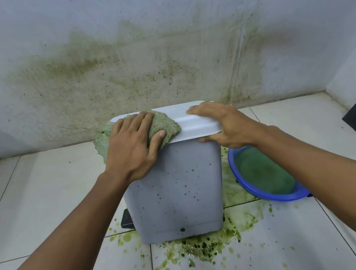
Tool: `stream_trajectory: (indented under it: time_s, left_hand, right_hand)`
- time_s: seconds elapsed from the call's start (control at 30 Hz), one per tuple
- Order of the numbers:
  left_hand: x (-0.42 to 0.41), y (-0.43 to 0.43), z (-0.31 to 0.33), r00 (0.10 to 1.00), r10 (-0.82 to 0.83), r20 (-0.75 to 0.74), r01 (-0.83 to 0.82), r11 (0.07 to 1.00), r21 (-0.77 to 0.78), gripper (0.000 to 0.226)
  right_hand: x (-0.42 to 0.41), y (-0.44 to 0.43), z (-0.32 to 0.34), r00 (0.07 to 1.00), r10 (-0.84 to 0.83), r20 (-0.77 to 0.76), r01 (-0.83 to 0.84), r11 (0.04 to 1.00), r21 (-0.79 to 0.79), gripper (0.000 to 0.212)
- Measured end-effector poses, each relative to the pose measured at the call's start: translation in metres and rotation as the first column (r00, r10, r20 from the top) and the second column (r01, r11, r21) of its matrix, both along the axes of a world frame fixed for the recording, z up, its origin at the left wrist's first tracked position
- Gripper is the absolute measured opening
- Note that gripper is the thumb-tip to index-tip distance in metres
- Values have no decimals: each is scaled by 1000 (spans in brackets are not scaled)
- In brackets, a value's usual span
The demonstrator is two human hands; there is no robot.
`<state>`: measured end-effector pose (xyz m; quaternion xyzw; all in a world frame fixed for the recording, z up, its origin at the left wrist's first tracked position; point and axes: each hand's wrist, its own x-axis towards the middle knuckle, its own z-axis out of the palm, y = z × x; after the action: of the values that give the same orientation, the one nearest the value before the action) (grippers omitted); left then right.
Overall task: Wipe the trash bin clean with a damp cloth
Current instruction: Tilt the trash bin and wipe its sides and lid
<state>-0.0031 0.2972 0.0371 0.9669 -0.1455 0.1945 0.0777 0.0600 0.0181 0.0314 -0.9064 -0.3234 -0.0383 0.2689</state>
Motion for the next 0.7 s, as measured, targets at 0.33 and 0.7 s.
stream_trajectory:
  time_s: [0.33,0.7]
  left_hand:
    - [14,-12,-10,999,19,-26,-18,1000,24,61]
    - [-16,-18,-69,982,-2,187,-3,1000,28,65]
  right_hand:
    - [12,-8,8,993,-15,-119,14,1000,-9,67]
    - [20,-4,1,972,-48,-231,52,999,11,71]
